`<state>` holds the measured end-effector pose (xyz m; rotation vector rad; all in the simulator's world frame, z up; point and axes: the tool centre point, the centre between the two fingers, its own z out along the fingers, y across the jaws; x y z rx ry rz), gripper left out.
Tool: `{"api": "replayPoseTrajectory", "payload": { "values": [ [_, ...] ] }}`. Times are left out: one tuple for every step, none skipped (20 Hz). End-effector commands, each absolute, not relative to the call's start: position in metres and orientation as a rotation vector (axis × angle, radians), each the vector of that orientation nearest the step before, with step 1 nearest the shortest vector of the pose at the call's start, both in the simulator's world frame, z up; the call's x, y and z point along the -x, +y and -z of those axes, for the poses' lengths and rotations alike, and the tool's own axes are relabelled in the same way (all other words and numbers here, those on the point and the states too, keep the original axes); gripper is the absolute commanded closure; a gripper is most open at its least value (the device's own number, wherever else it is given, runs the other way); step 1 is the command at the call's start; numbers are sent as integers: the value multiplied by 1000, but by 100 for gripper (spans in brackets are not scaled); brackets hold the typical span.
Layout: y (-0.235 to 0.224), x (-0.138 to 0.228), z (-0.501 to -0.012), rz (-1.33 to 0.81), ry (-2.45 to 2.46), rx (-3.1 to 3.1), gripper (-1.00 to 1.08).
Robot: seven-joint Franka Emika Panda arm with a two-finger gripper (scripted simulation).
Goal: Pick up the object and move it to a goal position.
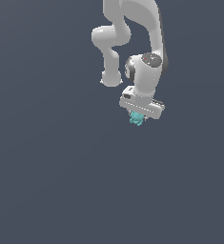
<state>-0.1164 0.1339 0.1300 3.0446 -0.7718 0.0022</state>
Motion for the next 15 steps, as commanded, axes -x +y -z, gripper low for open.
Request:
{"api": "replayPoseTrajectory", "payload": {
  "values": [
    [156, 123, -146, -2, -773, -3043, 108],
    [164, 125, -152, -2, -773, -3043, 108],
    [171, 127, -157, -2, -773, -3043, 108],
    [178, 129, -162, -2, -773, -3043, 108],
    [185, 131, -167, -2, -773, -3043, 108],
    [190, 132, -171, -2, -773, -3043, 108],
    [196, 134, -175, -2, -773, -3043, 108],
    [200, 135, -178, -2, -773, -3044, 108],
    [205, 135, -181, -2, -773, -3044, 108],
    [208, 136, -184, -2, -773, -3044, 108],
    [211, 137, -186, -1, -773, -3044, 108],
    [214, 137, -187, -1, -773, -3044, 108],
    [215, 137, -188, 0, -773, -3044, 108],
    [216, 137, -189, 0, -773, -3044, 108],
    [217, 137, -189, 0, -773, -3044, 108]
  ]
}}
